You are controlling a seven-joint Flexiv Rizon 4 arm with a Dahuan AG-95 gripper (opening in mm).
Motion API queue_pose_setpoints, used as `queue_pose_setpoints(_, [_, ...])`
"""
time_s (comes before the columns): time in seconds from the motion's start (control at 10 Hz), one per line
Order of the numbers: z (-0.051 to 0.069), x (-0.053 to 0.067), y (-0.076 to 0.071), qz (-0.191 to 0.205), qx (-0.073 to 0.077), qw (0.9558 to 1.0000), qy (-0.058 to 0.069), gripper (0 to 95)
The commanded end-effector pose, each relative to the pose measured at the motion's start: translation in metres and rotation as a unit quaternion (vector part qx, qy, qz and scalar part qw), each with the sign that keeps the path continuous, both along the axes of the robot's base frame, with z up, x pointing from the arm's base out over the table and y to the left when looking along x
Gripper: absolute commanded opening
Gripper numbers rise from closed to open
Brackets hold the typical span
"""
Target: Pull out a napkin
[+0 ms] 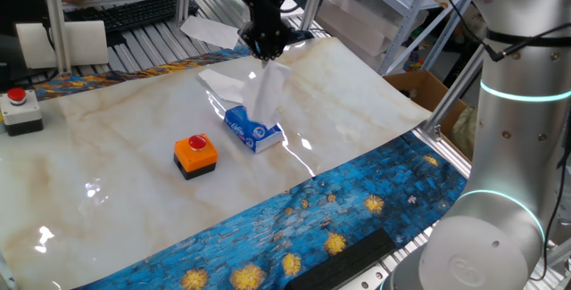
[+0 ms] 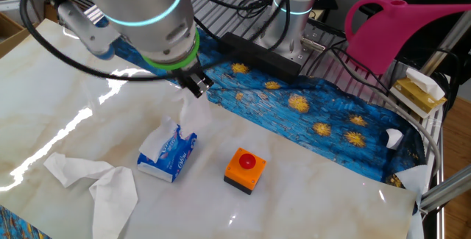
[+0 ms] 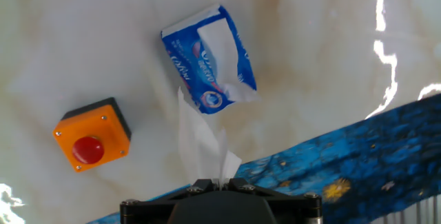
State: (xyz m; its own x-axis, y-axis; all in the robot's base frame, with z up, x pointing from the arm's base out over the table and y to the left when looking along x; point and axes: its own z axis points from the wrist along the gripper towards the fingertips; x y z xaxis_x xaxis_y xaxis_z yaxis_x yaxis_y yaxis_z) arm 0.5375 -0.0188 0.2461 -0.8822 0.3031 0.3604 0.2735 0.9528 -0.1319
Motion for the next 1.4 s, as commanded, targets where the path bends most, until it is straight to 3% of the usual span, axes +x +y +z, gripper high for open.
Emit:
queue_pose_setpoints(0.1, [0.0004,-0.0020,0.0019,-0.024,0.016,0.9996,-0.003,0.0])
queue_pose_setpoints(0.5, [0.0004,-0.0034,0.0045,-0.082,0.014,0.9965,-0.001,0.0])
queue_pose_setpoints(1.0, [0.0002,-0.0034,0.0053,-0.051,0.036,0.9981,-0.001,0.0])
queue_pose_setpoints(1.4, [0.0002,-0.0035,0.0055,-0.051,0.038,0.9980,-0.001,0.0])
